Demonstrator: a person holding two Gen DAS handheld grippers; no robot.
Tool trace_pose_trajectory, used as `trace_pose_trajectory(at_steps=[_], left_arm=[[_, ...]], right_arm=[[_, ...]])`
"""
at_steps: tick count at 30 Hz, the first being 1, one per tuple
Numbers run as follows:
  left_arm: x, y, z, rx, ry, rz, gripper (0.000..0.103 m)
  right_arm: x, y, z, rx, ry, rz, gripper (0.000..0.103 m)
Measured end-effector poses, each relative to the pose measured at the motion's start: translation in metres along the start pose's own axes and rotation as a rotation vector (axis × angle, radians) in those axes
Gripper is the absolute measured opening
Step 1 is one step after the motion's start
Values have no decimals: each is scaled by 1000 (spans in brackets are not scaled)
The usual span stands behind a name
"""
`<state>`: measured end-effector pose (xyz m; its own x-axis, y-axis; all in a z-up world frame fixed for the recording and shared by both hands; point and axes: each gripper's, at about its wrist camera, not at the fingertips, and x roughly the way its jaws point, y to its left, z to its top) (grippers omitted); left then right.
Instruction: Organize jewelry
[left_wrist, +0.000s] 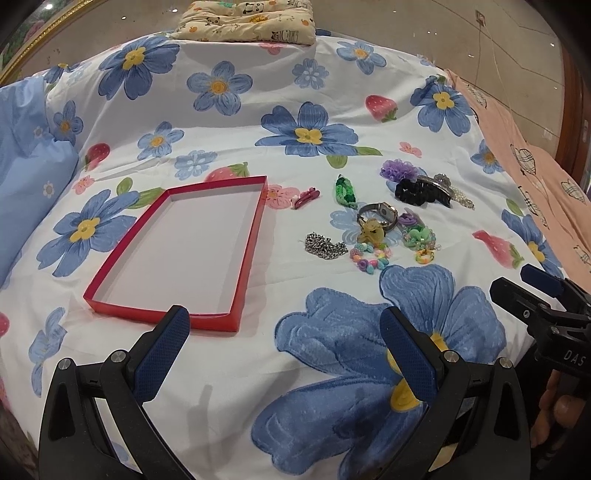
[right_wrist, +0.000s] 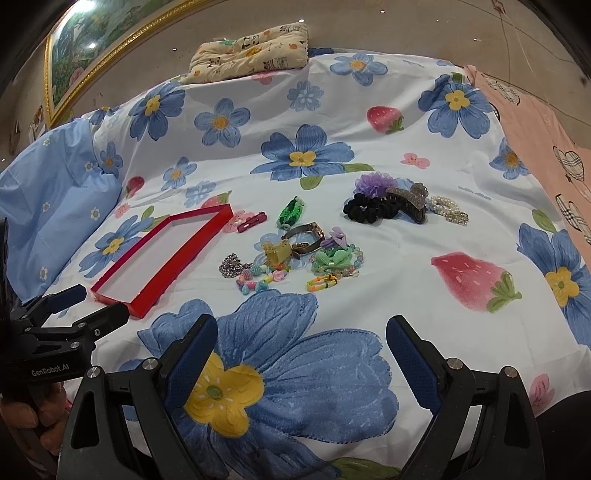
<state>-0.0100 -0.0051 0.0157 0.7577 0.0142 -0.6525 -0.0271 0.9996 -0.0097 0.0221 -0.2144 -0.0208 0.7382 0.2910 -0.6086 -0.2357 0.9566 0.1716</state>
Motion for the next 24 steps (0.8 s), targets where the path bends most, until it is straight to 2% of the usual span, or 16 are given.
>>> trace_pose_trajectory(at_steps=[24], left_arm=[[7, -2, -3, 1, 4, 3, 103]], right_arm=[[1, 4, 0, -4, 8, 9, 94]])
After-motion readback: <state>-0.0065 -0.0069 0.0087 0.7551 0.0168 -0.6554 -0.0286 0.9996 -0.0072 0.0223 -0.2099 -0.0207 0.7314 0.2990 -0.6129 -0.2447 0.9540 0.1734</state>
